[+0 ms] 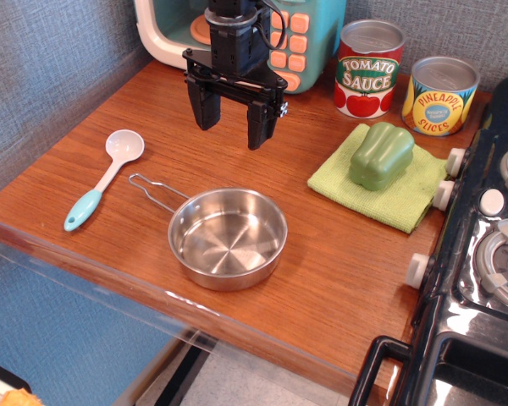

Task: Put the blue screen up and put it to the right of the table

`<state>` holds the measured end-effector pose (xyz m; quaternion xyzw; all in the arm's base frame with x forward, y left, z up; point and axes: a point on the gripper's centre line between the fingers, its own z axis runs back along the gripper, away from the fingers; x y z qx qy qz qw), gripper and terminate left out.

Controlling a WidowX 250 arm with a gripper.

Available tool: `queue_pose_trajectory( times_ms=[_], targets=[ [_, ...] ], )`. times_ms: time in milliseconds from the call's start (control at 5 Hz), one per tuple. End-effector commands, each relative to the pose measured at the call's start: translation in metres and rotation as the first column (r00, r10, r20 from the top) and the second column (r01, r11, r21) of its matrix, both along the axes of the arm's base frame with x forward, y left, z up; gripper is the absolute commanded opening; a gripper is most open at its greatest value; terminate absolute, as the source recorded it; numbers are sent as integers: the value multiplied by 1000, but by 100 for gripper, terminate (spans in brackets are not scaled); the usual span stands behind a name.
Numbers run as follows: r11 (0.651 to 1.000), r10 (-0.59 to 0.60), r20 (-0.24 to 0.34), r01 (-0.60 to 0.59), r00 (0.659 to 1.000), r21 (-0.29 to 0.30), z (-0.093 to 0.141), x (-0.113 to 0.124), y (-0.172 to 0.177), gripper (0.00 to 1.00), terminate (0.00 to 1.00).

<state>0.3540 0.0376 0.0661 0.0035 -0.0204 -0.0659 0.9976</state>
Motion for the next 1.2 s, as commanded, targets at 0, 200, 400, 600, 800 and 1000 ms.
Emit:
queue_pose_trajectory(
  times_ms=[0, 200, 400, 600, 800, 1000],
  targets=[
    [1000, 0, 0, 0, 1000, 0, 0, 0, 0, 100, 0],
    [998, 68, 12, -67, 998, -16, 4, -27, 21, 100, 0],
    [992, 123, 27, -124, 992, 9, 9, -45, 40, 100, 0],
    [979, 197, 58, -199, 979, 38, 18, -69, 62, 100, 0],
    [953, 285, 78, -291, 956, 85, 23, -93, 85, 100, 0],
    [912, 396, 61, -400, 916, 87, 10, -101, 114, 100, 0]
  ],
)
